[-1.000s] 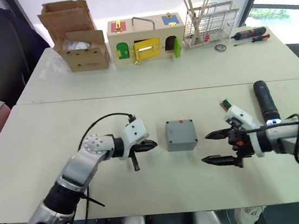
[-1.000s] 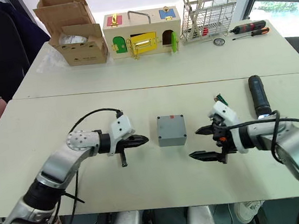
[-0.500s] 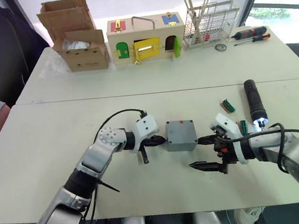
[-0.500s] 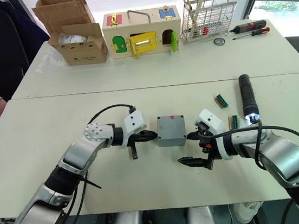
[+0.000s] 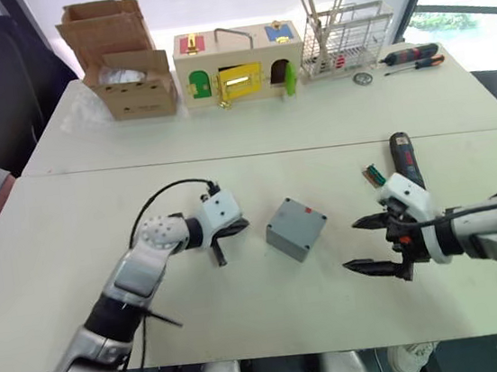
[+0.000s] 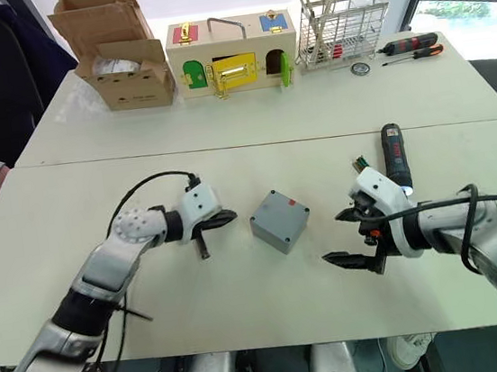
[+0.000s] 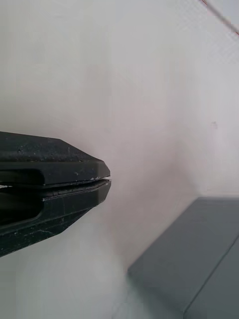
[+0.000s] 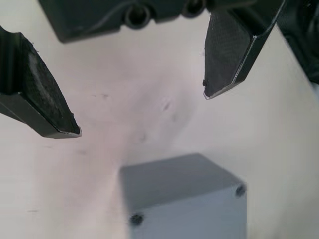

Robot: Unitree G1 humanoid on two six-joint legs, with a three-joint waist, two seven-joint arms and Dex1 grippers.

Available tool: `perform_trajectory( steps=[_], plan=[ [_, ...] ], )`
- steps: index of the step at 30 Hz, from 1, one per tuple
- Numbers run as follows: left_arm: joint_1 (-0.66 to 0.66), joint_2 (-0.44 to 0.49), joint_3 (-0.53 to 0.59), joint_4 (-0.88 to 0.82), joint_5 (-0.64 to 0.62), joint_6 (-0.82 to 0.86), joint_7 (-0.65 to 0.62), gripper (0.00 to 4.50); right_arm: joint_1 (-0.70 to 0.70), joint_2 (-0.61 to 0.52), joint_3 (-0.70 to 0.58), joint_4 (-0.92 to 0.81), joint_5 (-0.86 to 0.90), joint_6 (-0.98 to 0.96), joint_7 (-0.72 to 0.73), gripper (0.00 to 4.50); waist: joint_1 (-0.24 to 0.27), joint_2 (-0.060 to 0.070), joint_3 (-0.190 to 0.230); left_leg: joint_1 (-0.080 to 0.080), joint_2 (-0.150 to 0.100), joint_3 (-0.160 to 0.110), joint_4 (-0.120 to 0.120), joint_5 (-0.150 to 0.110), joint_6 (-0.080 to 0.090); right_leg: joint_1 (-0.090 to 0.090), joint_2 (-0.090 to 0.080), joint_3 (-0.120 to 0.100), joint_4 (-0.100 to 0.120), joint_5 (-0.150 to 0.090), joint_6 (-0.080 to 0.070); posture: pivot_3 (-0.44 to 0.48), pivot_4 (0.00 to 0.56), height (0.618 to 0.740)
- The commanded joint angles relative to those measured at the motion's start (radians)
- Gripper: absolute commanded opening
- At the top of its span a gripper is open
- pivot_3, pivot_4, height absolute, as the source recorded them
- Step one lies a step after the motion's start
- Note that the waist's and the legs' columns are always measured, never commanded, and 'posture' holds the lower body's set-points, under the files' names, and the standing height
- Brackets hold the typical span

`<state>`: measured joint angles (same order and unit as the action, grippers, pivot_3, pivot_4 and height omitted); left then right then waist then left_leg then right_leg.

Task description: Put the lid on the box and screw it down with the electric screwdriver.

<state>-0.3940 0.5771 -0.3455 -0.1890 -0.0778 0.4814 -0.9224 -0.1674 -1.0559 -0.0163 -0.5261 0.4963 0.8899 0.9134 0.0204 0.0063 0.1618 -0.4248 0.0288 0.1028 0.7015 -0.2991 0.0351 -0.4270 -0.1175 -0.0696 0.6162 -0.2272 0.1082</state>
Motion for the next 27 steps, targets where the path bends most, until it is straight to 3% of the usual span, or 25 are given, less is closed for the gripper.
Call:
perform_trajectory(
  steps=[1, 5, 11, 17, 27],
  plan=[
    [0.06, 0.038, -0.003, -0.19, -0.085, 0.092, -0.067, 0.0, -0.08, 0.014, 0.08, 0.104, -0.085, -0.156, 0.06, 4.47, -0.006, 0.0, 0.0, 0.0, 0.0, 0.0, 0.0, 0.0, 0.0, 0.0, 0.0, 0.0, 0.0, 0.0, 0.0, 0.0, 0.15, 0.728],
    [0.072, 0.017, -0.025, -0.221, -0.103, 0.14, -0.052, 0.0, -0.152, 0.055, 0.158, 0.197, -0.146, -0.264, 0.113, 4.47, -0.005, 0.0, 0.0, 0.0, -0.001, -0.001, 0.0, 0.0, 0.0, 0.001, 0.0, 0.0, 0.0, 0.0, 0.0, 0.0, 0.15, 0.728],
    [-0.002, -0.102, -0.037, -0.068, -0.047, 0.079, 0.049, 0.0, -0.18, 0.098, 0.22, 0.208, -0.16, -0.307, 0.18, 4.47, -0.006, -0.001, 0.0, 0.0, -0.003, 0.0, 0.0, 0.003, -0.004, 0.001, 0.0, 0.0, 0.0, 0.0, 0.001, 0.0, 0.15, 0.728],
    [-0.06, -0.149, -0.032, 0.048, -0.013, 0.0, 0.076, 0.0, -0.135, 0.117, 0.201, 0.104, -0.107, -0.239, 0.169, 4.47, -0.006, -0.001, 0.0, 0.0, -0.003, 0.0, 0.0, 0.003, -0.005, 0.001, 0.0, 0.0, 0.0, 0.0, 0.001, 0.0, 0.15, 0.728],
    [-0.085, -0.165, -0.03, 0.104, 0.002, -0.046, 0.068, 0.0, -0.069, 0.141, 0.165, 0.029, -0.093, -0.167, 0.096, 4.47, -0.006, -0.001, 0.0, 0.0, -0.002, 0.0, 0.0, 0.003, -0.005, 0.001, 0.0, 0.0, 0.0, 0.0, 0.001, 0.0, 0.15, 0.728]
  ],
)
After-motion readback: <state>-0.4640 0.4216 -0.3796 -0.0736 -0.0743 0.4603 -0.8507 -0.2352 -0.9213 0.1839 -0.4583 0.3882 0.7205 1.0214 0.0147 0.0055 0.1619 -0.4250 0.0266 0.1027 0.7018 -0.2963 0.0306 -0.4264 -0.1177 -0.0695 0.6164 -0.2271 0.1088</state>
